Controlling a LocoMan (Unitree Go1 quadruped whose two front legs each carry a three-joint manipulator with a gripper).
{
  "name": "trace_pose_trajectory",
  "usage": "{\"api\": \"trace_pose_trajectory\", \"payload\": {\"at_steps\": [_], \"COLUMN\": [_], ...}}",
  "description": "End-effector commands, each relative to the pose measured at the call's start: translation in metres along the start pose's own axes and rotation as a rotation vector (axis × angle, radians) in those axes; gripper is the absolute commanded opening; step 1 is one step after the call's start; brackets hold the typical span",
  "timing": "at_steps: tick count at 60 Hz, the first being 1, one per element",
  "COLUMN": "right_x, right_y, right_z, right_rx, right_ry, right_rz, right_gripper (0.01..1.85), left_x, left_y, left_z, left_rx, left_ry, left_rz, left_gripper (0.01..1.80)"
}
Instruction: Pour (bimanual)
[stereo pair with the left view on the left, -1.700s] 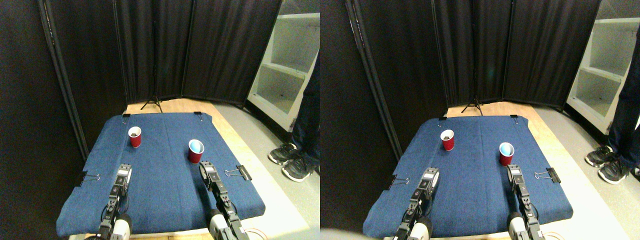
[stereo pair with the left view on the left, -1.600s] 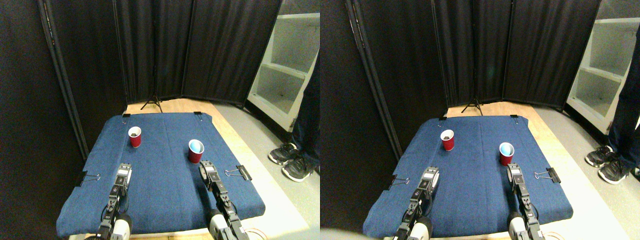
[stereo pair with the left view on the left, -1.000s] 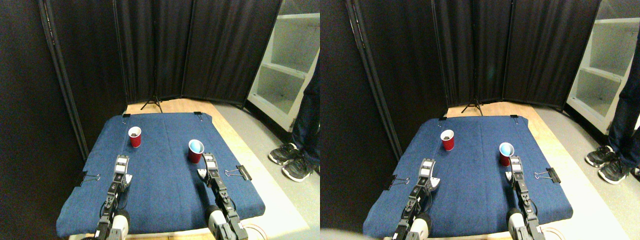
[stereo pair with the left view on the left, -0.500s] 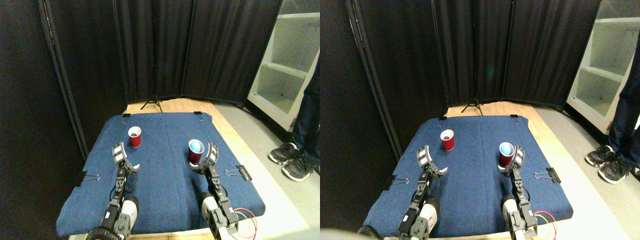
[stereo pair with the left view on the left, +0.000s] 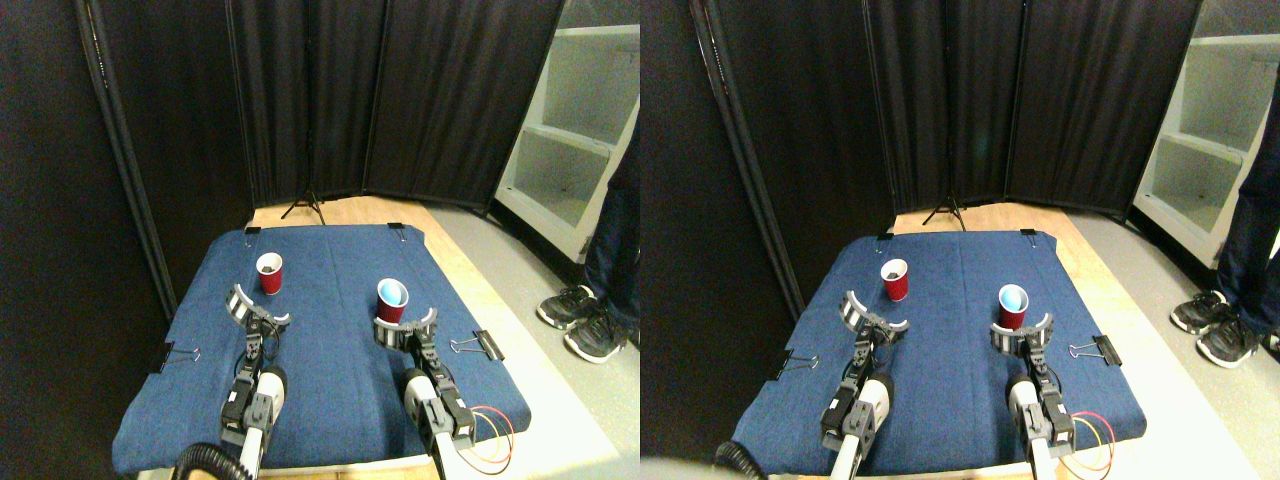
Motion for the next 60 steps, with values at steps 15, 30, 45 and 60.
{"api": "trace_pose_trajectory", "payload": {"at_steps": [15, 30, 45, 60], "right_x": [0.007, 0.014, 0.027, 0.031], "right_y": [-0.004, 0.003, 0.005, 0.002], "right_z": [-0.001, -0.004, -0.005, -0.01], "right_rx": [0.124, 0.119, 0.089, 0.084], "right_ry": [0.021, 0.022, 0.042, 0.051], "right_rz": [0.042, 0.026, 0.026, 0.012], "right_gripper": [1.09, 1.12, 1.11, 1.11], "left_x": [0.018, 0.032, 0.045, 0.055], "left_y": [0.012, 0.008, 0.004, 0.01], "left_z": [-0.01, -0.014, -0.018, -0.022], "left_rx": [-0.199, -0.157, -0.19, -0.292], "left_ry": [-0.01, -0.009, -0.015, -0.04], "left_rz": [0.036, 0.048, 0.061, 0.088], "left_gripper": [1.23, 1.2, 1.19, 1.16]}}
